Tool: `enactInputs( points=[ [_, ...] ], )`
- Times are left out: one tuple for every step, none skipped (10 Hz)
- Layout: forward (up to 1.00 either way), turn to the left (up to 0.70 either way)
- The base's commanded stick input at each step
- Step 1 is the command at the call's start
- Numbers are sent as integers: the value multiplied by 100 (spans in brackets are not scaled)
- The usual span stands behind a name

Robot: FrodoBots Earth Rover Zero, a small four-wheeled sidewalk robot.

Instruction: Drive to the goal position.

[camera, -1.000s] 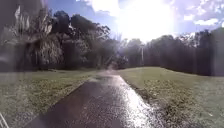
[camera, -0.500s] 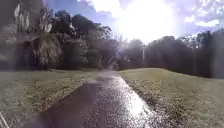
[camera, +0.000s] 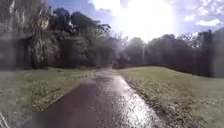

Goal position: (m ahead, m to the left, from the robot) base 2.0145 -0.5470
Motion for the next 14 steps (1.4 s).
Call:
enactInputs(
  points=[
    [0,37],
    [0,56],
    [0,57],
    [0,10],
    [0,0],
    [0,0],
    [0,0],
    [0,0],
    [0,0],
    [0,0],
    [0,0],
    [4,0],
    [45,0],
    [61,0]
  ],
)
